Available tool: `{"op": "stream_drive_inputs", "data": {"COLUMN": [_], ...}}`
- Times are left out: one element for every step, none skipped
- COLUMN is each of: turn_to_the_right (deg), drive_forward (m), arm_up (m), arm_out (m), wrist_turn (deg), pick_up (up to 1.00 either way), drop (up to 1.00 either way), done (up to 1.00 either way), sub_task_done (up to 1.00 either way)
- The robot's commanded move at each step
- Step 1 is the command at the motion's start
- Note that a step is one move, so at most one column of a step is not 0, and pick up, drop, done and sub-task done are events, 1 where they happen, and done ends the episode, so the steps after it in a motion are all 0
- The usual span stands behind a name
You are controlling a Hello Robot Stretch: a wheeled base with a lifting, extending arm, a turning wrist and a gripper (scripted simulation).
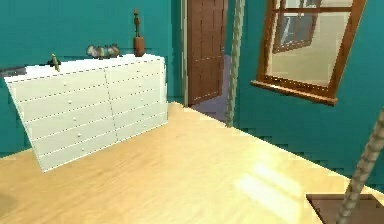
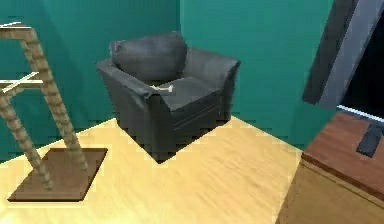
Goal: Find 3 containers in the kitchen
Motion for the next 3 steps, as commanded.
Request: {"op": "stream_drive_inputs", "data": {"turn_to_the_right": [45.0,45.0,45.0], "drive_forward": [0.00,0.00,0.00], "arm_up": [0.00,0.00,0.00], "arm_out": [0.00,0.00,0.00], "wrist_turn": [0.0,0.0,0.0], "pick_up": [0.00,0.00,0.00], "drop": [0.00,0.00,0.00], "done": [0.00,0.00,0.00], "sub_task_done": [0.00,0.00,0.00]}}
